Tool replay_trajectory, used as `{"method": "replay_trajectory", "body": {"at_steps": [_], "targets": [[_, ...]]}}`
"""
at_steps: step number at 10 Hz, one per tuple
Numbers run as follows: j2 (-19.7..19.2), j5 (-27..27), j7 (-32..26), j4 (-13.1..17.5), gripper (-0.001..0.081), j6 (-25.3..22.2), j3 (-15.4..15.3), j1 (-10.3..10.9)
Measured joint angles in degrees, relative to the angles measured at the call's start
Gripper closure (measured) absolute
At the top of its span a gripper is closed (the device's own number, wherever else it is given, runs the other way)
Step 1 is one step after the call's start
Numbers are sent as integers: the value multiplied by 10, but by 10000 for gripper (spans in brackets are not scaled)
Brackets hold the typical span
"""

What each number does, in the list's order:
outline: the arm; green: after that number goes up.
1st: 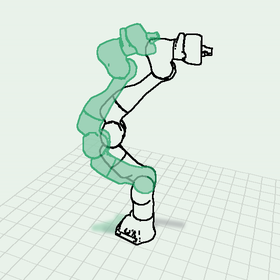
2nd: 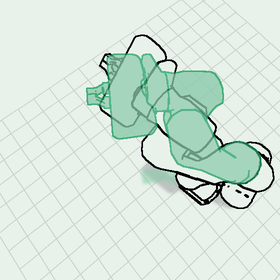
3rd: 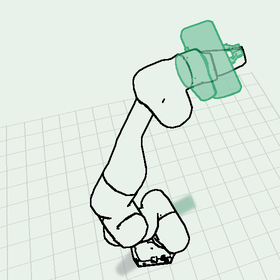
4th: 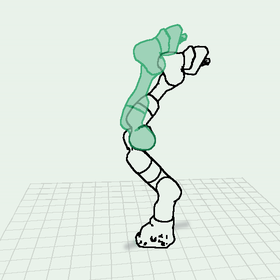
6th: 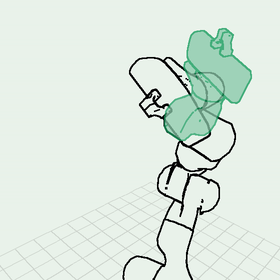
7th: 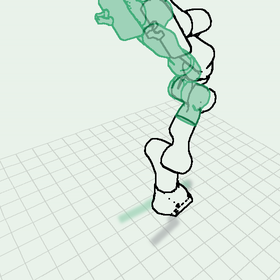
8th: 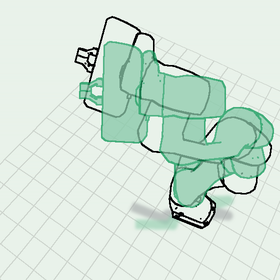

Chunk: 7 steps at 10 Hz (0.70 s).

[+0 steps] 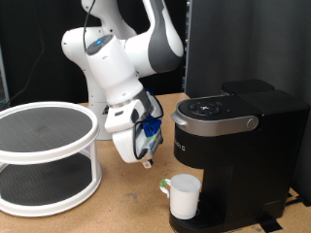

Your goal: Make a cup of coffee with the keurig machine

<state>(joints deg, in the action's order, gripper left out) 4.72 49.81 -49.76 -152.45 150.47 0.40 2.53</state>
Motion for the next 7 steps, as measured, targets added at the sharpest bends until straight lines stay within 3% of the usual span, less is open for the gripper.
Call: {"method": "replay_trajectory", "body": {"at_steps": [4,7], "targets": [[77,-123,67,-38,1,-39,3,-38],[77,-107,60,-34,1,-60,6,-38]]}}
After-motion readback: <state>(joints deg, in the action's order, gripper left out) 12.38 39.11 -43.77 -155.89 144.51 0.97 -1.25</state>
